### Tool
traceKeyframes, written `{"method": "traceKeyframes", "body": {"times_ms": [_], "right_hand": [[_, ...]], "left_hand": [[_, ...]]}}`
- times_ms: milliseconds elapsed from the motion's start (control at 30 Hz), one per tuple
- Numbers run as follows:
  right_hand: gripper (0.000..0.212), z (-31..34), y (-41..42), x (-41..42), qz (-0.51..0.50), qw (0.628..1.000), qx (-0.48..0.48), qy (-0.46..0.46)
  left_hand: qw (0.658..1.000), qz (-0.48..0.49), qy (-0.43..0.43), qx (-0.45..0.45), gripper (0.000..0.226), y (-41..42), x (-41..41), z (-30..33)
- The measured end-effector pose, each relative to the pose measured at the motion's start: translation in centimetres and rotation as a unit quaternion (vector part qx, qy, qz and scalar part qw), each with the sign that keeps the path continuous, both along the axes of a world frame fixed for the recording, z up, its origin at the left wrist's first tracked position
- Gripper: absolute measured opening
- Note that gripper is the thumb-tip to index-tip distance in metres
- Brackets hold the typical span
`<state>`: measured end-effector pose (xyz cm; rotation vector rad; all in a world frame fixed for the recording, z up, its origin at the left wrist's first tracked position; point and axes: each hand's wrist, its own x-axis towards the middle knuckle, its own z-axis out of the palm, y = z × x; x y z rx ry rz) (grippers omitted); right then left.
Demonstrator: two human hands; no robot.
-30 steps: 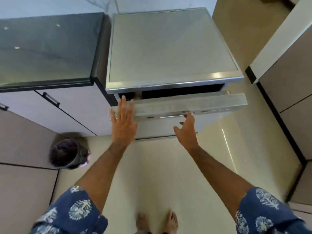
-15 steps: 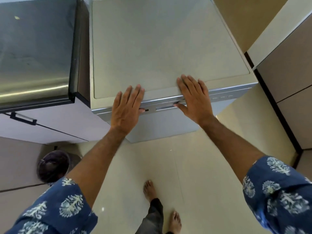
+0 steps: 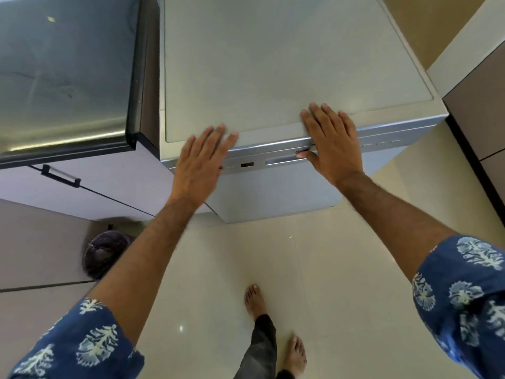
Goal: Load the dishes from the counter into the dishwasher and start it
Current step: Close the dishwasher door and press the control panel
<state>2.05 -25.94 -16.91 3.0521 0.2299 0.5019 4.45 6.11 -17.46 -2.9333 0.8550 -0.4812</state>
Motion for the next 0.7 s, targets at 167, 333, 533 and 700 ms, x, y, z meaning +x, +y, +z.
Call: {"method": "traceKeyframes", "body": {"times_ms": [167,333,533,700], "right_hand": [[0.088,-0.5,2.0,-0.7,0.025,0.999,-0.027,-0.016],[0.089,-2.4,4.7,-0.3,0.044,0.996,-0.008,-0.079],[0.084,-4.5,4.8,0.8,0.044,0.984,0.024,-0.172],[0.079,-5.6,6.2,0.9,0.036,0.965,0.083,-0.246]], "left_hand": [[0.999,0.037,0.015,-0.019,0.091,3.5,-1.4,0.7],[0.998,0.037,-0.019,-0.039,0.099,3.4,-0.8,-0.8],[0.996,0.018,-0.059,-0.061,0.102,4.0,-0.1,-2.3],[0.992,0.004,-0.103,-0.074,0.100,4.0,-0.1,-2.5]]}}
